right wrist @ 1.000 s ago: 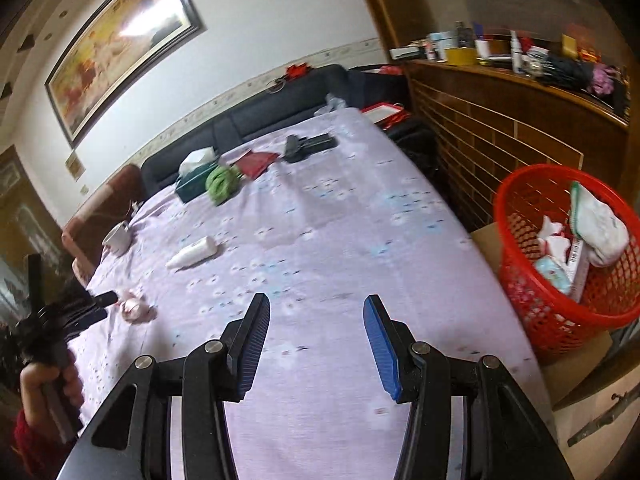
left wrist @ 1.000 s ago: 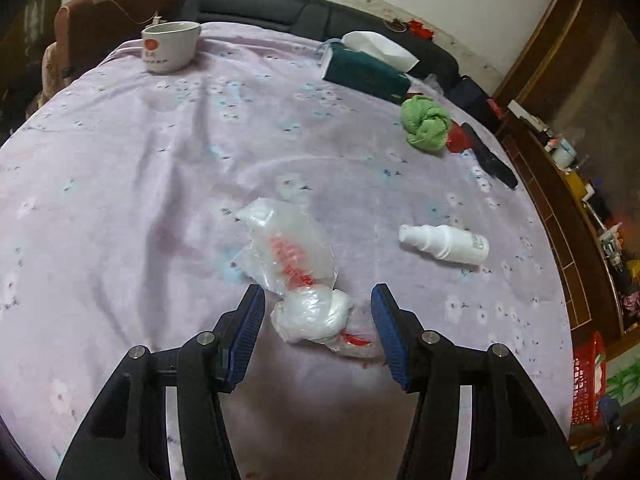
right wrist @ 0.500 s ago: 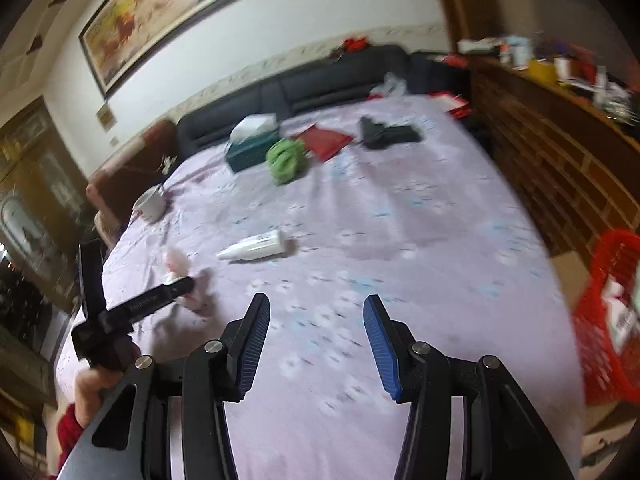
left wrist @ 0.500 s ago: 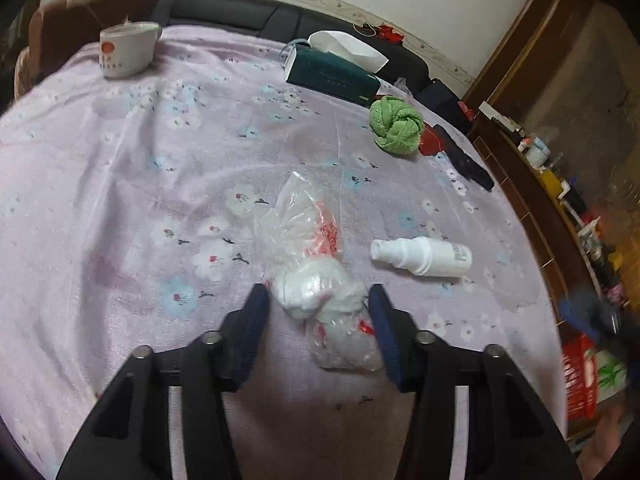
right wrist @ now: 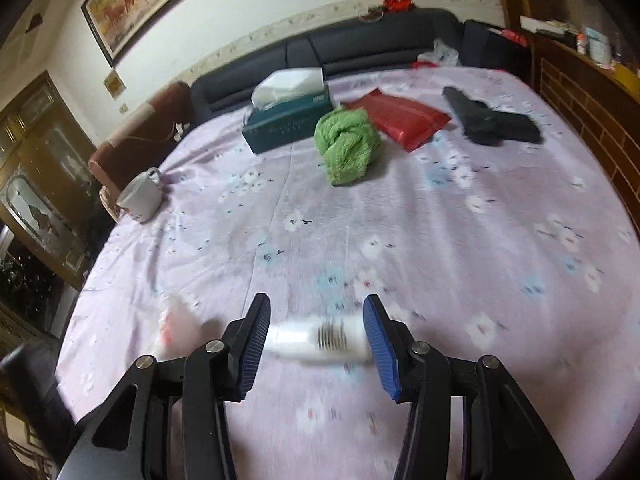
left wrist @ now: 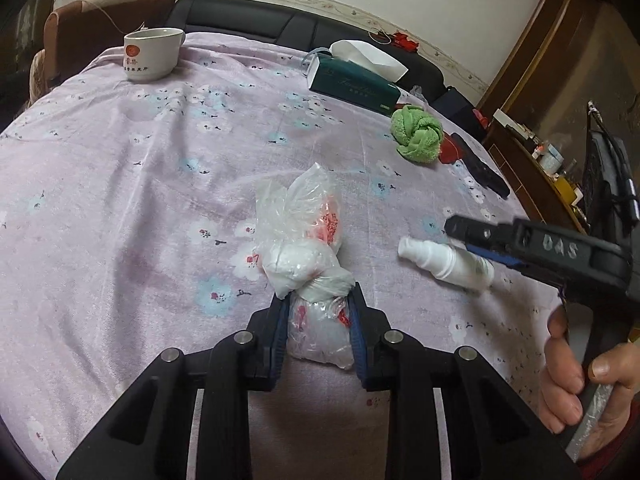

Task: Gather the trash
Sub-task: 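Grasp the white plastic bags with the left gripper while the right grasps the white spray bottle, then hold the plastic bags and spray bottle above the bed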

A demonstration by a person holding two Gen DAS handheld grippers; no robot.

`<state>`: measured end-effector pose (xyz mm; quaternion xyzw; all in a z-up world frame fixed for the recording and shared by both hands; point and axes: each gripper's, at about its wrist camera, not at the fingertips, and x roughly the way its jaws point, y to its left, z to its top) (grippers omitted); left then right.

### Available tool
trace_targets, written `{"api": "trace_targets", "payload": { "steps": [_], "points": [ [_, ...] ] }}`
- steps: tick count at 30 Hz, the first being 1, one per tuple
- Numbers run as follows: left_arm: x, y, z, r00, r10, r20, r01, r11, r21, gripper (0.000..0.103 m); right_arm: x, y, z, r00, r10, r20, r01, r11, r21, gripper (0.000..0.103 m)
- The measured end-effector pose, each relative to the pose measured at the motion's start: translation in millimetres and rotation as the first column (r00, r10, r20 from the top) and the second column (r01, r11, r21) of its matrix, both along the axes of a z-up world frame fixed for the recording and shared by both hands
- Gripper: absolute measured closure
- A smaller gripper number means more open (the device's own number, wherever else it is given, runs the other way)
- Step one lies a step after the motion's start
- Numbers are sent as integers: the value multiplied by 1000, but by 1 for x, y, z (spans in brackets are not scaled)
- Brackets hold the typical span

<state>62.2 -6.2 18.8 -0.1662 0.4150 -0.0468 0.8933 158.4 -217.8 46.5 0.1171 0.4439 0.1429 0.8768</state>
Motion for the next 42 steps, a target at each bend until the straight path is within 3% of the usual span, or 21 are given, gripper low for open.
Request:
{"api": "trace_targets", "payload": {
  "steps": [4, 8, 13, 15, 20, 26, 31, 42],
  "points": [
    [1, 0, 0, 1000, 3, -4, -3, 1000, -5, 77, 10, 6, -13, 996, 63, -57, -63, 998, 0, 55],
    [1, -2, -1, 1000, -2, -3, 2, 1000, 9, 77, -7, 13, -16, 984, 159, -78, -160, 987, -1, 55],
    [-2, -6, 1, 1000, -15, 18, 14, 999, 40, 77, -31, 27, -28, 974, 212, -78, -220, 969, -110, 57],
    [-3, -10, 2, 999, -23, 26, 21, 998, 62, 77, -36, 30, -32, 982, 184, -52, -190, 965, -180, 71],
    [-4, -18, 3, 999, -35, 31, 32, 994, 108, 77, -62, 18, -26, 999, 53, -2, -53, 989, -135, 71],
    [-9, -24, 8, 998, -33, 57, 23, 987, 159, 77, -102, 19, -17, 987, -41, 153, 68, 982, -174, 71],
    [-12, -30, 10, 996, -44, 74, 29, 981, 190, 77, -108, 16, -10, 976, -49, 213, 92, 976, -197, 71],
    [-9, -30, 8, 997, -51, 62, 39, 984, 174, 77, -118, 21, -8, 970, -17, 241, 72, 973, -219, 71]
  ]
}}
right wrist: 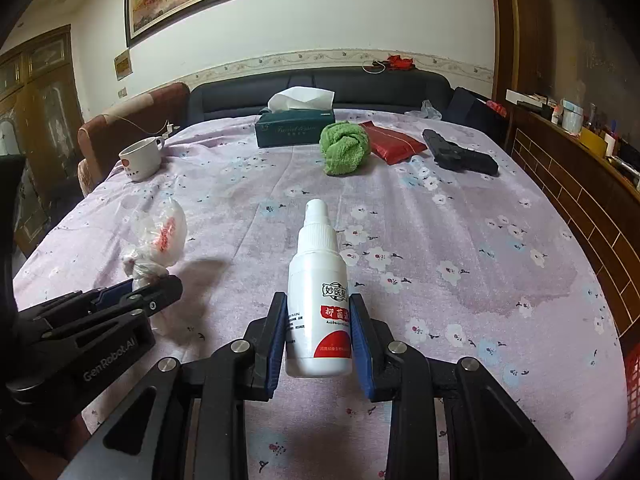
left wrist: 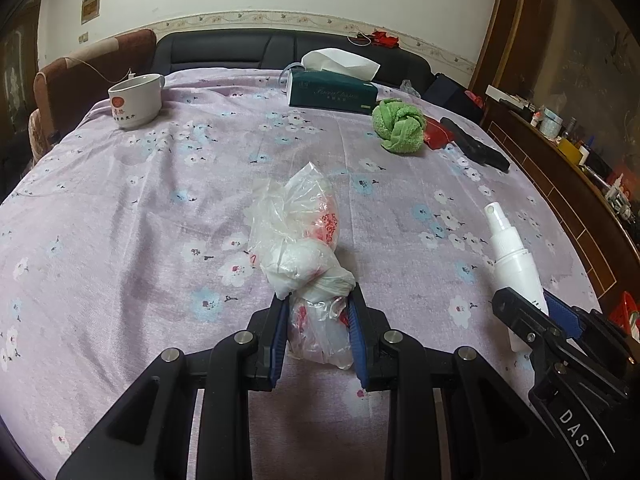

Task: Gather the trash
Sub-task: 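Hold the plastic bags and spray bottle above the bed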

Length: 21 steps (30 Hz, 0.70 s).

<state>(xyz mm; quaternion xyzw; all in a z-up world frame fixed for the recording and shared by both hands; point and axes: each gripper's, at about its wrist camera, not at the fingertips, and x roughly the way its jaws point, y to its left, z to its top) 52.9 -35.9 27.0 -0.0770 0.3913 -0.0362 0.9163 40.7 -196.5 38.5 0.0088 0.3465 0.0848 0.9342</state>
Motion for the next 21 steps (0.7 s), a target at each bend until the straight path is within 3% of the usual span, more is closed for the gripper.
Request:
{"api": "trace_targets", "payload": {
  "steps": [21],
  "points": [
    [0, 0, -1, 1000, -12, -4, 12, 1000, -14, 77, -2, -7, 4, 1000, -16, -14, 16, 999, 32, 71]
  ]
}}
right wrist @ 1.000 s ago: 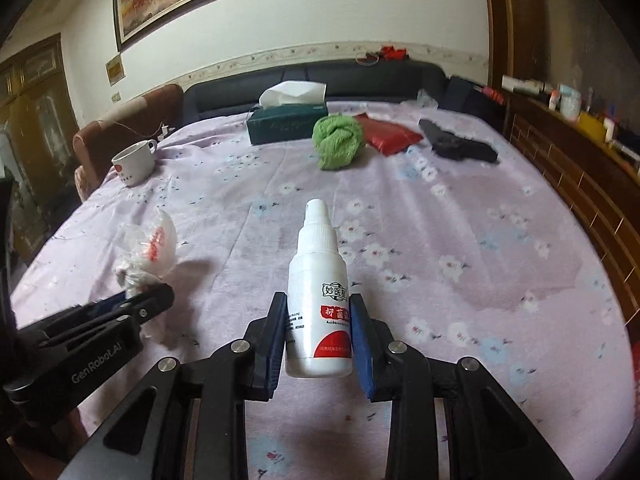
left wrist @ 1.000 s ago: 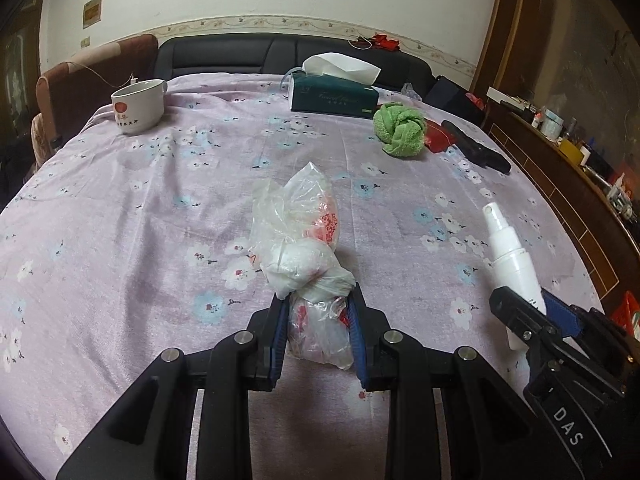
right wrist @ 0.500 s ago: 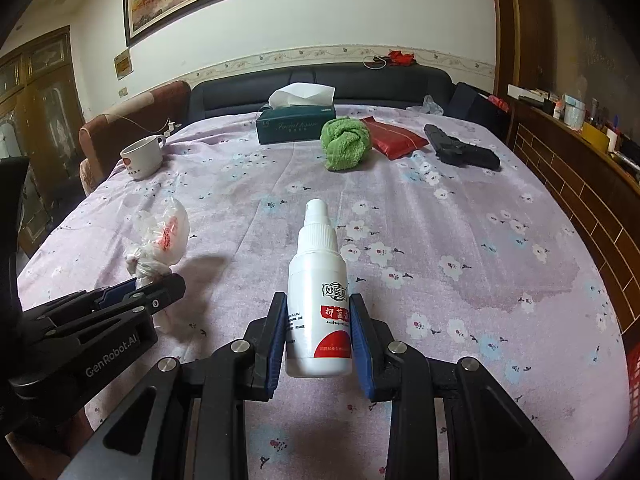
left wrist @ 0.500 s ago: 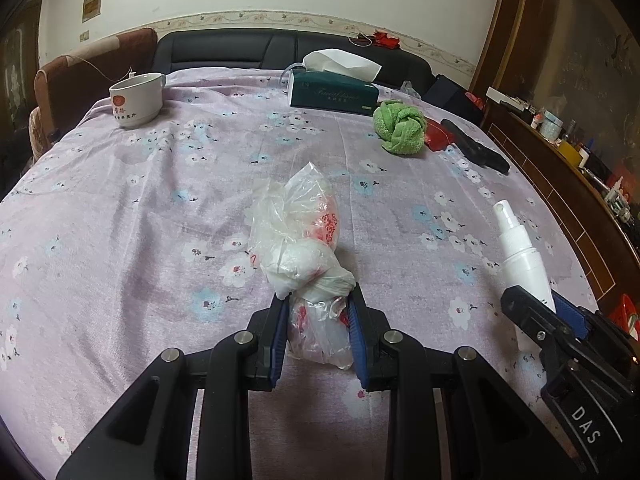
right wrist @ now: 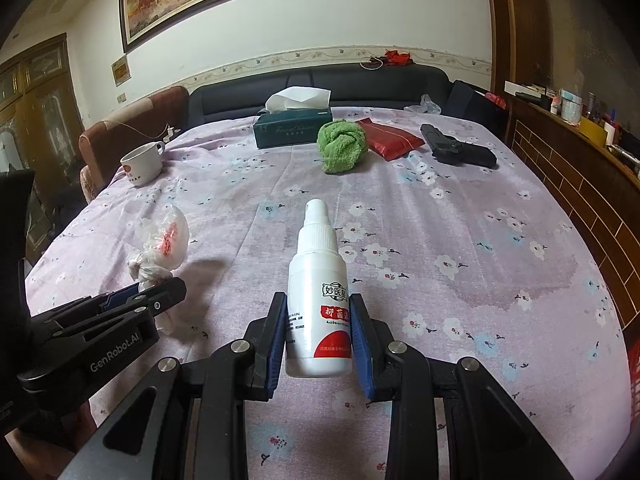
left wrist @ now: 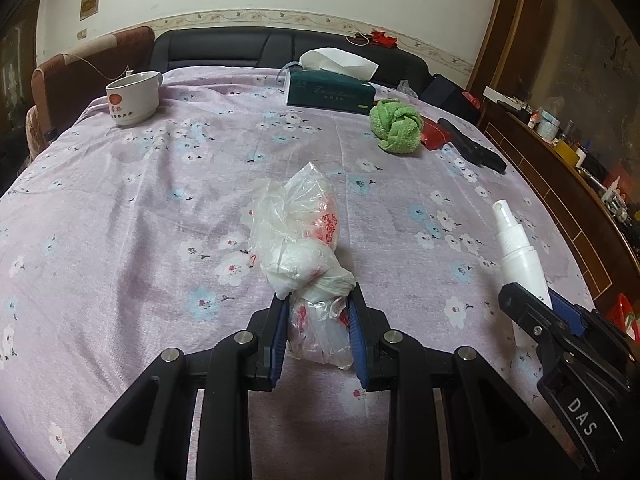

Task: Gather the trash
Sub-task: 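Hold the plastic bags and spray bottle above the bed, then carry the plastic bags and spray bottle to the red wastebasket and release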

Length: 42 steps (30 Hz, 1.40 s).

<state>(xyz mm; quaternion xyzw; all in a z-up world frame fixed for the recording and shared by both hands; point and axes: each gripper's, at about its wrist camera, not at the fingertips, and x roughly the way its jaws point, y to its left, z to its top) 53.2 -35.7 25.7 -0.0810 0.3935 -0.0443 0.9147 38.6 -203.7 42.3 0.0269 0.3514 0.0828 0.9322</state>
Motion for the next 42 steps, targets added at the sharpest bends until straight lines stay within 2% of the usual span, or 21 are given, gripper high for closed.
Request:
{"api": "trace_targets", "payload": {
  "steps": [14, 22, 25, 31, 36, 42],
  "points": [
    [-1, 0, 1, 1000, -2, 2, 2, 1000, -15, 77, 2, -5, 0, 999, -36, 10, 36, 999, -11, 71],
    [-6, -2, 7, 999, -5, 34, 5, 1000, -13, 77, 0, -5, 1, 999, -29, 19, 29, 999, -13, 71],
    [-7, -3, 9, 999, -24, 37, 25, 999, -27, 77, 0, -3, 0, 999, -33, 23, 33, 999, -25, 71],
    [-30, -16, 22, 995, -68, 73, 68, 998, 0, 77, 3, -3, -1, 997, -75, 1, 75, 995, -65, 71],
    [-57, -39, 34, 985, -141, 95, 144, 989, -17, 77, -25, -13, 13, 995, -99, 16, 100, 991, -84, 71],
    [-85, -69, 53, 967, -218, 130, 221, 975, -6, 77, -68, -56, 35, 987, -158, 35, 158, 987, 3, 71]
  ]
}}
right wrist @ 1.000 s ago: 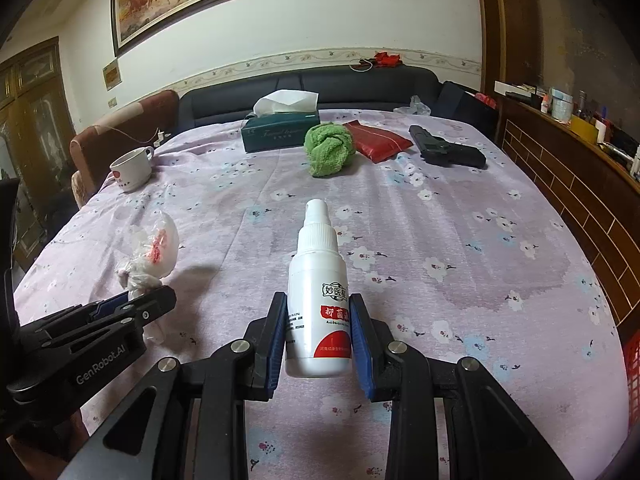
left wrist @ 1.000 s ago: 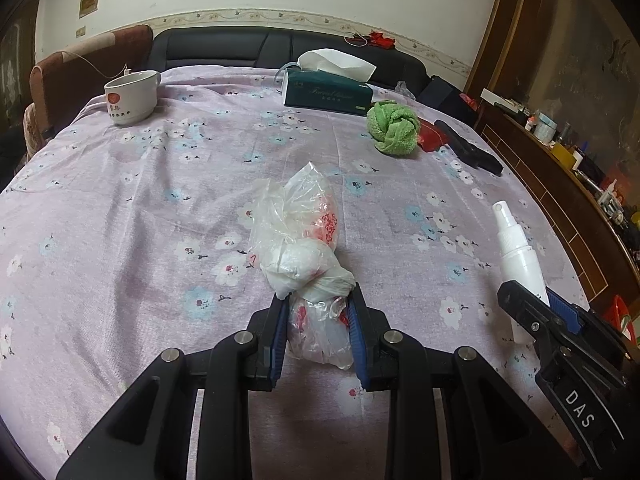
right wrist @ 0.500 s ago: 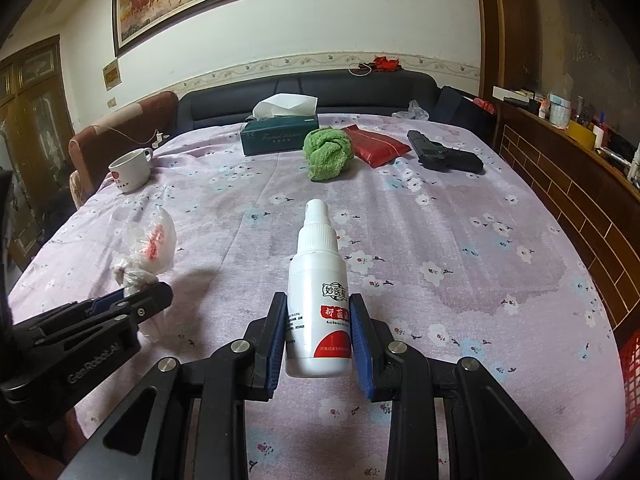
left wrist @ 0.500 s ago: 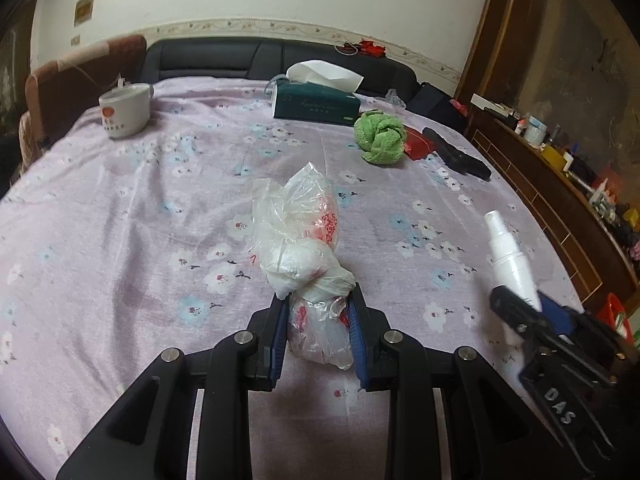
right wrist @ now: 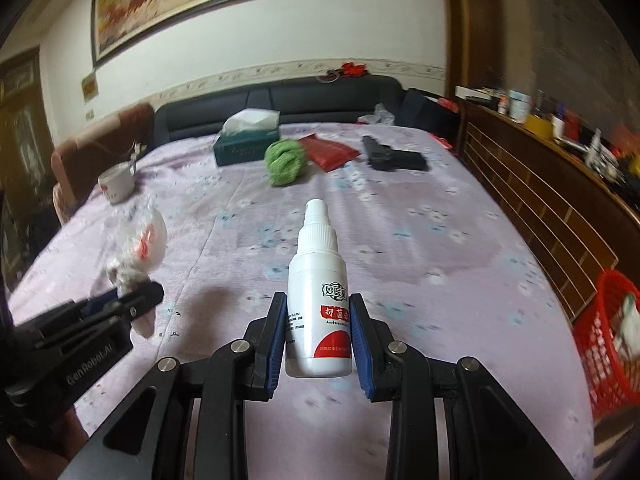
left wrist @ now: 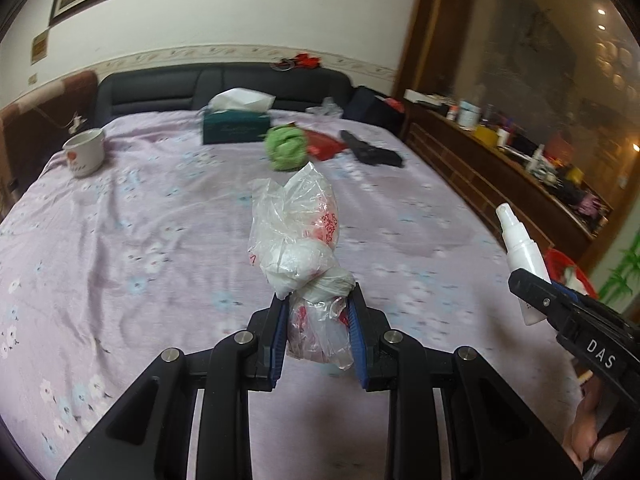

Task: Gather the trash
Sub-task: 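Carry the plastic bags and spray bottle to the red wastebasket and release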

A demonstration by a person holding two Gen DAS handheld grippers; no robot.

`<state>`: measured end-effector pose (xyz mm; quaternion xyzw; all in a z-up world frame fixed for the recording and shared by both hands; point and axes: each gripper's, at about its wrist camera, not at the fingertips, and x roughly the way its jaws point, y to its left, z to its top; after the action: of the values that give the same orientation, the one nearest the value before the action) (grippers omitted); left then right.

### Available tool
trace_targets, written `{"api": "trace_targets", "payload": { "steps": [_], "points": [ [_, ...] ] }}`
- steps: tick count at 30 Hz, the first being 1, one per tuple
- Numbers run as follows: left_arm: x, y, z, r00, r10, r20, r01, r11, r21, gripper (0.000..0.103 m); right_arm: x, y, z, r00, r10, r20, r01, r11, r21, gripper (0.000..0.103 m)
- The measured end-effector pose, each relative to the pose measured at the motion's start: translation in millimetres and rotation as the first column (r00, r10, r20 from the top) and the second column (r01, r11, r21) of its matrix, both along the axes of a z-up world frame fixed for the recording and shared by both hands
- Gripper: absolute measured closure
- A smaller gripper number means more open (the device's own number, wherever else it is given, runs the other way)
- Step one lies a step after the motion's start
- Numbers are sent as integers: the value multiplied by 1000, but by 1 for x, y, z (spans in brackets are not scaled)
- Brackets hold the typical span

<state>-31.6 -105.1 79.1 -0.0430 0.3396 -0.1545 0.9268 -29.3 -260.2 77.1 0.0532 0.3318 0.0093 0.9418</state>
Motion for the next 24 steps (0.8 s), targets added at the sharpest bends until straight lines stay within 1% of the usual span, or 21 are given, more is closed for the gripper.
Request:
{"api": "trace_targets", "payload": {
  "steps": [6, 8, 12, 16, 22, 24],
  "points": [
    [-22, -45, 18, 994, -109, 27, 108, 994, 16, 77, -42, -52, 12, 997, -75, 22, 73, 994, 84, 71],
    [-28, -64, 24, 988, -151, 35, 150, 988, 21, 77, -56, -71, 16, 994, -105, 32, 101, 988, 114, 71],
    [-40, -101, 33, 971, -232, 49, 231, 973, 28, 77, -83, -110, 26, 982, -181, 63, 170, 975, 146, 71],
    [-48, -140, 40, 945, -326, 42, 325, 945, 26, 77, -106, -152, 31, 957, -277, 89, 261, 953, 155, 71],
    [-57, -200, 48, 888, -460, 11, 460, 888, 1, 77, -138, -216, 29, 915, -395, 81, 372, 904, 211, 70],
    [-60, -217, 49, 873, -488, 1, 488, 873, -2, 77, -148, -232, 29, 903, -422, 78, 396, 890, 225, 70]
  ]
}}
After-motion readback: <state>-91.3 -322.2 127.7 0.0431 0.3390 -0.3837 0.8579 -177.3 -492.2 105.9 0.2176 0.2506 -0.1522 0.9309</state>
